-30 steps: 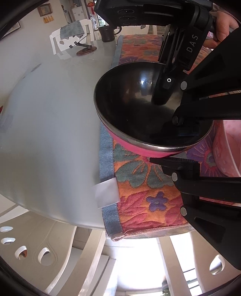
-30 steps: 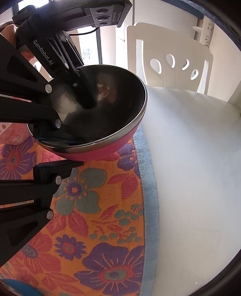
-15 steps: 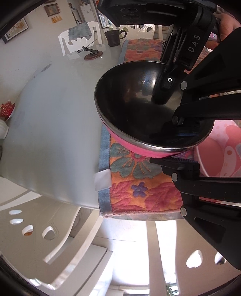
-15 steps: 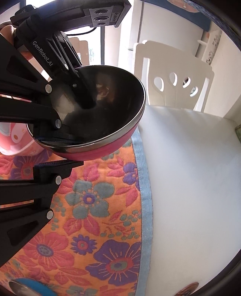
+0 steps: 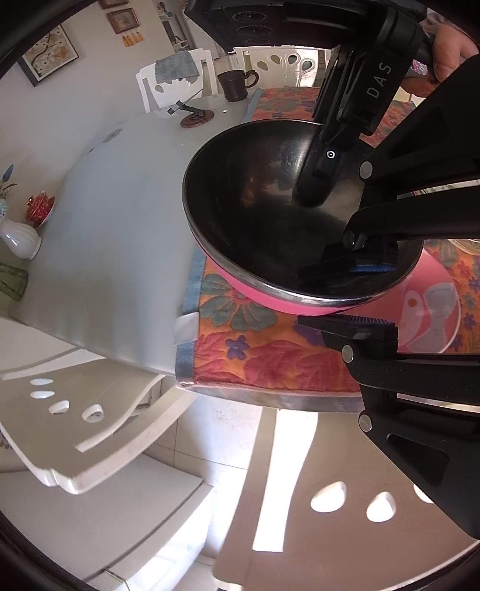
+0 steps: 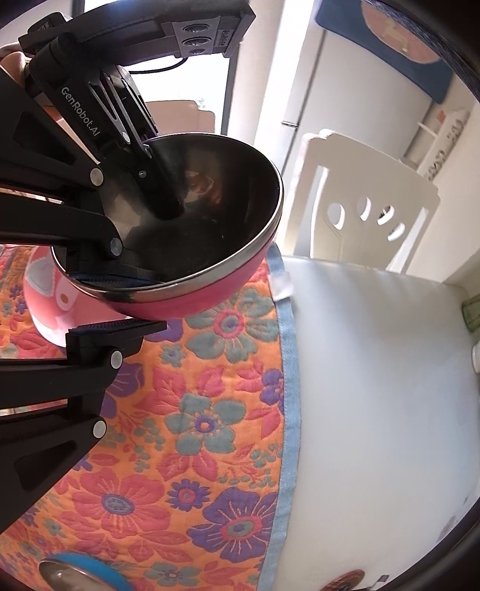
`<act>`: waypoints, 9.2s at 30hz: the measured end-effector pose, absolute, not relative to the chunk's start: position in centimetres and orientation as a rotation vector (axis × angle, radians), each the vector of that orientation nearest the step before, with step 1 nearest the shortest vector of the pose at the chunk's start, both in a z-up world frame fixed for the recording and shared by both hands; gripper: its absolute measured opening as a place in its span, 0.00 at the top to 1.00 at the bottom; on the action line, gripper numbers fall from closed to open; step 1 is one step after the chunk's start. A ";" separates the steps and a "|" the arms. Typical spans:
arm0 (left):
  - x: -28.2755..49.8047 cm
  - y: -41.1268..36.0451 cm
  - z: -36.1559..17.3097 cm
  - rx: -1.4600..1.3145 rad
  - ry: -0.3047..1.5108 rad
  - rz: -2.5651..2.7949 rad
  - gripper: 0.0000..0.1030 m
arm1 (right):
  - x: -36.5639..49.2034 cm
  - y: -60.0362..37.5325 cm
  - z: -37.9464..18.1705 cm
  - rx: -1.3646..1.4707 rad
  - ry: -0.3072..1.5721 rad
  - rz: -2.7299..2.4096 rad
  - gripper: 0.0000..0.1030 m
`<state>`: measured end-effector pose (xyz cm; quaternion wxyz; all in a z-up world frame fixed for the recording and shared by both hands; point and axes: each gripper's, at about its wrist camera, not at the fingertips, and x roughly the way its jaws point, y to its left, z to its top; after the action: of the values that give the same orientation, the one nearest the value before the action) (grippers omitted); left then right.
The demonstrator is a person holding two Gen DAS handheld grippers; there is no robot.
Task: Organize plates and bowls
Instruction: 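Carry the steel bowl with both tools over the pink polka-dot bowl, then lower the steel bowl into the pink polka-dot bowl with both tools, then open both tools off the nested bowls and withdraw them, then grasp the blue-outside steel bowl rim with both tools, then carry the blue steel bowl with both tools toward the nested bowls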
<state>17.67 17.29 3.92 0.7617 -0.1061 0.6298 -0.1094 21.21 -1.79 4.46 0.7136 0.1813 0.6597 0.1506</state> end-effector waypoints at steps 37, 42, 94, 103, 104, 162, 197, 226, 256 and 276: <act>10.3 18.6 -1.7 -0.222 1.481 -0.122 0.86 | 14.4 1.4 -2.0 0.282 1.643 0.337 0.84; 10.4 18.6 -1.7 -0.203 1.479 -0.116 0.86 | 14.2 1.4 -2.8 0.276 1.657 0.325 0.83; 10.4 20.9 -1.0 -0.301 1.446 -0.097 0.86 | 14.5 1.6 -0.6 0.192 1.577 0.349 0.64; 10.4 21.0 -1.0 -0.307 1.449 -0.100 0.86 | 14.7 0.7 0.0 0.169 1.560 0.322 0.64; 10.4 20.9 -1.0 -0.305 1.449 -0.100 0.86 | 14.7 0.5 -0.1 0.170 1.564 0.317 0.64; 6.9 -7.9 4.0 -0.074 1.447 -0.164 0.32 | 8.6 -30.7 4.7 0.436 1.482 0.142 0.49; 9.8 -22.4 -8.4 -0.072 1.602 -0.429 0.80 | 5.7 -37.8 -8.7 0.683 1.607 0.045 0.71; 9.9 -16.6 -3.8 -0.090 1.524 -0.410 0.83 | 5.7 -33.3 -3.7 0.603 1.547 0.060 0.81; 10.2 -0.7 1.6 -0.260 1.424 -0.281 0.83 | 9.2 -18.7 1.0 0.461 1.527 0.229 0.81; 10.3 10.1 3.3 -0.367 1.372 -0.175 0.83 | 12.6 -8.2 4.0 0.292 1.520 0.322 0.81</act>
<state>10.31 10.10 3.28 0.7547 -0.1684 0.6289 -0.0804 12.58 -8.21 4.02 0.7037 0.1311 0.6832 0.1446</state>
